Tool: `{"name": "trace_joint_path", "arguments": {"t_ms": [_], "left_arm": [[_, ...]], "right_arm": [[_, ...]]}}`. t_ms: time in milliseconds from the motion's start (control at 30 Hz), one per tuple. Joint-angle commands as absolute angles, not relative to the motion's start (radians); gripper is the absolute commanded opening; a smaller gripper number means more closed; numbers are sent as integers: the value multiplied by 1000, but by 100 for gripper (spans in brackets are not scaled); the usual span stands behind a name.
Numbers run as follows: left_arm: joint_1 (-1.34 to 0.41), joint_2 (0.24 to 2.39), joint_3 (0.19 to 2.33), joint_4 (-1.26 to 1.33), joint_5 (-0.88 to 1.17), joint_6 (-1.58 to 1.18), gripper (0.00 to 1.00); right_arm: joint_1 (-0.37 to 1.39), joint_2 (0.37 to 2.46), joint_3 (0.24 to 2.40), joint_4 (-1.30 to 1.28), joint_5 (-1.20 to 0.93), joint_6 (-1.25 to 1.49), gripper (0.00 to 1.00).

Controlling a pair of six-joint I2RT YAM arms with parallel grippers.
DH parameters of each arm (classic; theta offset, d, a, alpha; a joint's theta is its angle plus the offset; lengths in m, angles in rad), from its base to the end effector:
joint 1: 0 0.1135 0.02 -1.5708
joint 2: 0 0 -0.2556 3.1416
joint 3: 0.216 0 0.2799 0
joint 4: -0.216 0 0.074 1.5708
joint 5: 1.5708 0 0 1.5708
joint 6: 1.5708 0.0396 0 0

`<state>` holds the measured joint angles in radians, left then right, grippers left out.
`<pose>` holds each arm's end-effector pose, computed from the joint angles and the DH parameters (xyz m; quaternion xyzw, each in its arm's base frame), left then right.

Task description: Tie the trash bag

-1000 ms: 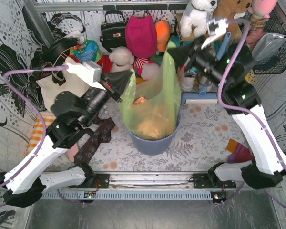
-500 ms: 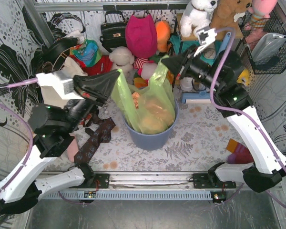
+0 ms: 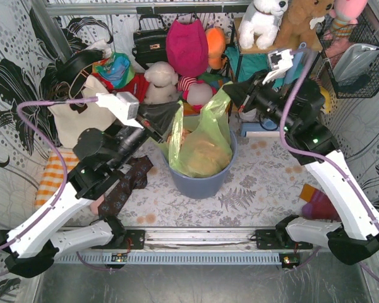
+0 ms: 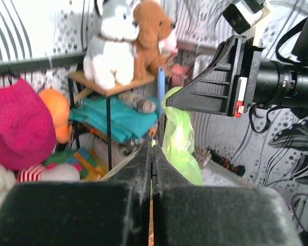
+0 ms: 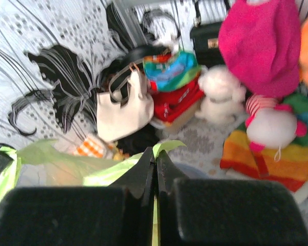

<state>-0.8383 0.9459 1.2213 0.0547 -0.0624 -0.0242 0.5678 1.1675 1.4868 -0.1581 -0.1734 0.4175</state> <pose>0.1521 -0.1654 0.4897 0.2067 0.5436 -0.3235 0.7464 0.2256 0.1520 0.5095 -0.1142 0.6387 0.4084 0.6421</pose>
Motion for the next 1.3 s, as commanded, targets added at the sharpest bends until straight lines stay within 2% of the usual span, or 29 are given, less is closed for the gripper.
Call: {"name": "trace_joint_path", "arguments": {"t_ms": [0, 233, 500, 667, 700, 800, 867, 933, 1267], "left_arm": [[-831, 878, 1242, 264, 29, 22, 0], [-831, 868, 1236, 390, 85, 19, 0], [-831, 814, 1131, 558, -13, 27, 0], [-831, 814, 1108, 526, -2, 4, 0], [-831, 814, 1108, 514, 6, -5, 7], [-831, 800, 1112, 476, -1, -30, 46], [-831, 788, 1139, 423, -27, -47, 60], [-831, 783, 1184, 369, -10, -51, 67], [-831, 959, 1631, 41, 244, -141, 74]], "right_arm": [[565, 1152, 1637, -142, -127, 341, 0], [565, 1165, 1683, 10, -228, 323, 0], [564, 1117, 1568, 149, -265, 312, 0], [565, 1089, 1532, 145, -295, 290, 0], [565, 1086, 1530, 137, -301, 285, 0], [564, 1073, 1527, 100, -308, 270, 0], [565, 1062, 1516, 97, -323, 268, 0], [565, 1059, 1514, 91, -356, 262, 0], [565, 1082, 1556, 48, -494, 240, 0]]}}
